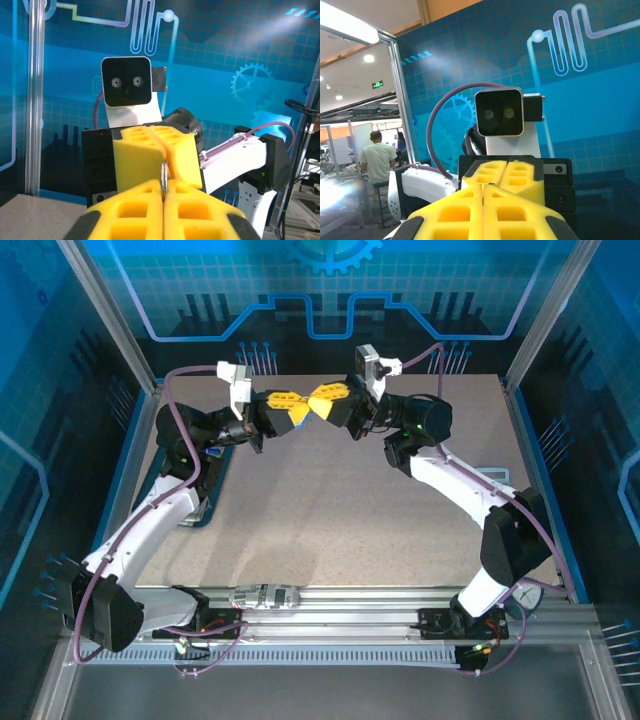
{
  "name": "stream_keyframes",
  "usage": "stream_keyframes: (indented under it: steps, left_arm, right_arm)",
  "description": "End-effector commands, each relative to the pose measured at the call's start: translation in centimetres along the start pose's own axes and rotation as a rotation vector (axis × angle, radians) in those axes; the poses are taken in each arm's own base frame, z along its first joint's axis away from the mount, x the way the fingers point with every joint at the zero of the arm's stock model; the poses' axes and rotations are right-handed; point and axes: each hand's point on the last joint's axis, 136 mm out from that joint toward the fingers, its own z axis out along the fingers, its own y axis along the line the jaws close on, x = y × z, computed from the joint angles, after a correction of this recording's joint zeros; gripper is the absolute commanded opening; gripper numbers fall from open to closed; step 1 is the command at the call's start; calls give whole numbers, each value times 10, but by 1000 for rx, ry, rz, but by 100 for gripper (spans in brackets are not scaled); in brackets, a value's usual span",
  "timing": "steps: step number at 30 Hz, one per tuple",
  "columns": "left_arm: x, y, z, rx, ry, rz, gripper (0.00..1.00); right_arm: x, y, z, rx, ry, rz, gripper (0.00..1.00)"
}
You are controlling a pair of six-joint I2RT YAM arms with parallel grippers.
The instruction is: Remove the keys from the keyring
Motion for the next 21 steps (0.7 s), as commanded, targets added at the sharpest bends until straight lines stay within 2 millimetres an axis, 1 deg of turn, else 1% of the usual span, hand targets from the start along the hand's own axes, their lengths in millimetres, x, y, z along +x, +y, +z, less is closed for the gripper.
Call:
stream_keyframes:
  steps: [1, 2, 3, 5, 6, 7, 8, 9, 11, 15, 16, 21]
  left_arm:
    - [-4, -6, 2, 20, 3, 13, 2]
    - [-3, -7, 1, 19, 2, 19, 0]
    - [-2, -7, 1, 19, 2, 23, 0]
    - [-2, -8, 0, 17, 0, 28, 0]
    - [-2, -8, 0, 18, 1, 30, 0]
    - [-1, -8, -1, 17, 0, 29, 0]
    - [-2, -8, -1, 18, -1, 30, 0]
    - [-2, -9, -1, 21, -3, 30, 0]
    - [-4, -10, -1, 25, -9, 32, 0]
    - [-7, -12, 0, 46, -21, 21, 0]
    - [-6, -11, 1, 48, -20, 16, 0]
    - [-3, -14, 1, 87, -18, -17, 0]
  right_arm:
    - [-3, 9, 4, -18, -1, -35, 3]
    - [-3, 8, 3, -12, 0, -34, 5]
    - [-2, 6, 2, -1, 6, -32, 12]
    - [0, -2, -4, 51, 10, -27, 28]
    - [1, -9, -11, 100, 8, -23, 37]
    - [2, -10, -16, 121, 9, -27, 42]
    - [6, -14, -24, 156, 10, -27, 51]
    - [9, -17, -31, 180, 12, -20, 57]
    - [16, -15, -37, 181, 22, -12, 61]
    - [33, -17, -40, 181, 46, 31, 61]
    - [34, -18, -40, 179, 48, 35, 61]
    - [30, -1, -29, 40, 50, 72, 61]
